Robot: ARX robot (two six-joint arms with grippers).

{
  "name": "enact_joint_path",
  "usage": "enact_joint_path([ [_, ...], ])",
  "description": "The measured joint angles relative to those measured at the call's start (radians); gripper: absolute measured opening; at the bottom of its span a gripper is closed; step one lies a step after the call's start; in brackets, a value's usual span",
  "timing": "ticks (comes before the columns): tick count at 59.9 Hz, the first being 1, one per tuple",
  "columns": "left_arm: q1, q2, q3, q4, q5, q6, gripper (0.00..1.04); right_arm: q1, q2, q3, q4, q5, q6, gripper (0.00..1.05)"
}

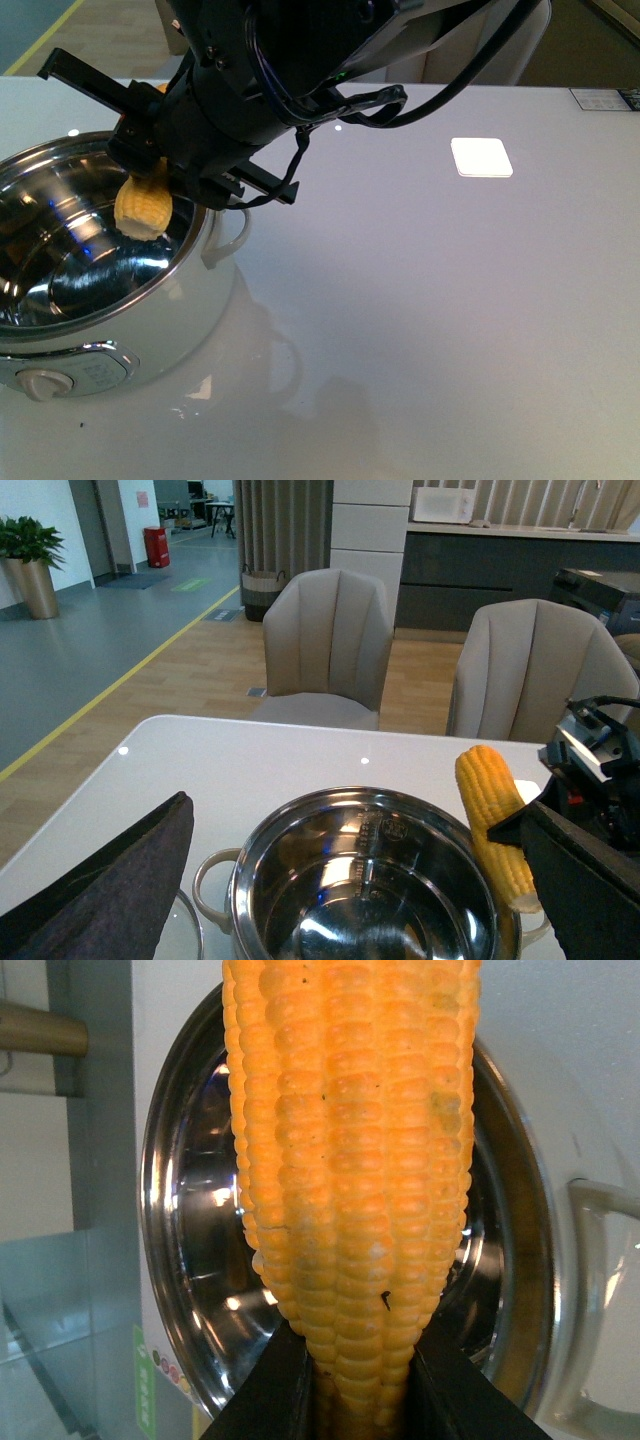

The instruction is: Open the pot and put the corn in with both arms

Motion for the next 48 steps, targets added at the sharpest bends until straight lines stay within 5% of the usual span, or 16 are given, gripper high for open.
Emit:
enact_joint_path([
  [29, 0.000, 0.000, 0.000, 0.000, 0.000, 0.000, 0.98, 0.032, 0.062, 0.091, -0.137, -0.006, -0.035, 0.15],
  [48, 0.000, 0.000, 0.000, 0.000, 0.000, 0.000, 0.98, 0.032, 0.059, 0.088, -0.129, -0.005, -0.039, 0.72],
])
